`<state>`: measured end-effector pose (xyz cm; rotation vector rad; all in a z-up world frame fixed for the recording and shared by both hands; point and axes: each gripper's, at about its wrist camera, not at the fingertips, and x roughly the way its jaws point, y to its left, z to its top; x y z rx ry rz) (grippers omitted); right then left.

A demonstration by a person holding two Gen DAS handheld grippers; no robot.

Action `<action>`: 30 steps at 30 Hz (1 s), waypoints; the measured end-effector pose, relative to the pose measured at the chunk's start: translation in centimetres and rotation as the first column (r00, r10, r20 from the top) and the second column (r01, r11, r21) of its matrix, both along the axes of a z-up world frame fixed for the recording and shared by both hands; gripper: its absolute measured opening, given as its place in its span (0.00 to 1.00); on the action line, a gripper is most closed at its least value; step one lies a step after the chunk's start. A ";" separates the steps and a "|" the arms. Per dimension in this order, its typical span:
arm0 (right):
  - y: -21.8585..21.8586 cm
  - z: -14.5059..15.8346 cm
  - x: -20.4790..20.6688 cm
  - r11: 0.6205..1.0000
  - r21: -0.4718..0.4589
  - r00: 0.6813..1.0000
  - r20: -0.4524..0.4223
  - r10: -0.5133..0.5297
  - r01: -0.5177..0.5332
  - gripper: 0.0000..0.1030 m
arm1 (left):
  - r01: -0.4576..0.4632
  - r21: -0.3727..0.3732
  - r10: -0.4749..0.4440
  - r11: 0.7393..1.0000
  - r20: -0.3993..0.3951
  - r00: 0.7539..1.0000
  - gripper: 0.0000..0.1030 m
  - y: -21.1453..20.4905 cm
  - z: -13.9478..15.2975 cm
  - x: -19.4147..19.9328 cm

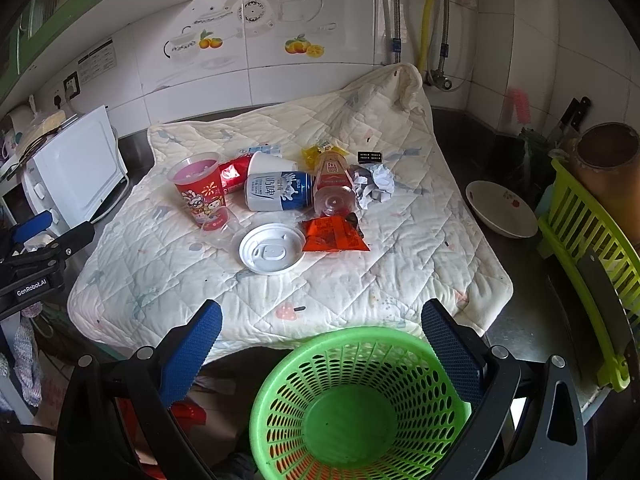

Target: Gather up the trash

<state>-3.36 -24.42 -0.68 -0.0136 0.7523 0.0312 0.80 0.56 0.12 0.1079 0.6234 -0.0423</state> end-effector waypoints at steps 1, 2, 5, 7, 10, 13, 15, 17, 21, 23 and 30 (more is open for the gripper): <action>0.0 0.0 0.0 1.000 0.000 1.000 -0.001 0.000 0.000 0.94 | 0.000 -0.001 0.000 1.000 0.000 1.000 0.95 0.0 0.0 0.1; 0.0 0.0 0.0 1.000 0.000 1.000 0.000 0.001 -0.001 0.94 | -0.001 0.000 0.001 1.000 0.000 1.000 0.95 0.0 0.0 0.0; 0.0 -0.1 0.0 1.000 0.000 1.000 -0.001 0.000 0.000 0.94 | 0.000 -0.002 0.000 1.000 -0.001 1.000 0.95 0.0 0.0 0.0; 0.0 -0.1 0.0 1.000 -0.001 1.000 0.000 0.000 0.000 0.94 | 0.000 -0.002 0.000 1.000 0.000 1.000 0.95 0.0 0.0 0.1; 0.0 -0.1 0.0 1.000 0.000 1.000 0.000 0.001 -0.001 0.94 | -0.002 -0.003 0.002 1.000 -0.001 1.000 0.95 0.1 0.0 0.3; 0.1 -0.1 0.1 1.000 0.000 1.000 0.000 0.001 -0.001 0.94 | -0.004 -0.003 0.004 1.000 -0.001 1.000 0.95 0.1 0.0 0.6; 0.1 -0.1 0.2 1.000 0.001 1.000 0.000 0.003 -0.003 0.94 | -0.004 -0.003 0.004 1.000 -0.002 1.000 0.95 0.2 0.0 0.6; 0.2 -0.2 0.3 1.000 0.001 1.000 -0.002 0.003 -0.003 0.94 | -0.004 -0.003 0.004 1.000 -0.002 1.000 0.95 0.2 0.0 0.6; 0.3 -0.4 0.6 1.000 0.000 1.000 -0.004 0.007 -0.007 0.94 | -0.004 -0.004 0.004 1.000 -0.003 1.000 0.95 0.2 0.0 0.6; 0.3 -0.5 0.6 1.000 0.001 1.000 -0.005 0.008 -0.008 0.94 | -0.004 -0.006 0.004 1.000 -0.004 1.000 0.95 0.2 0.0 0.7; 0.3 -0.5 0.8 1.000 0.004 1.000 -0.007 0.010 -0.010 0.94 | -0.005 -0.013 0.005 1.000 -0.011 1.000 0.95 0.1 0.1 1.6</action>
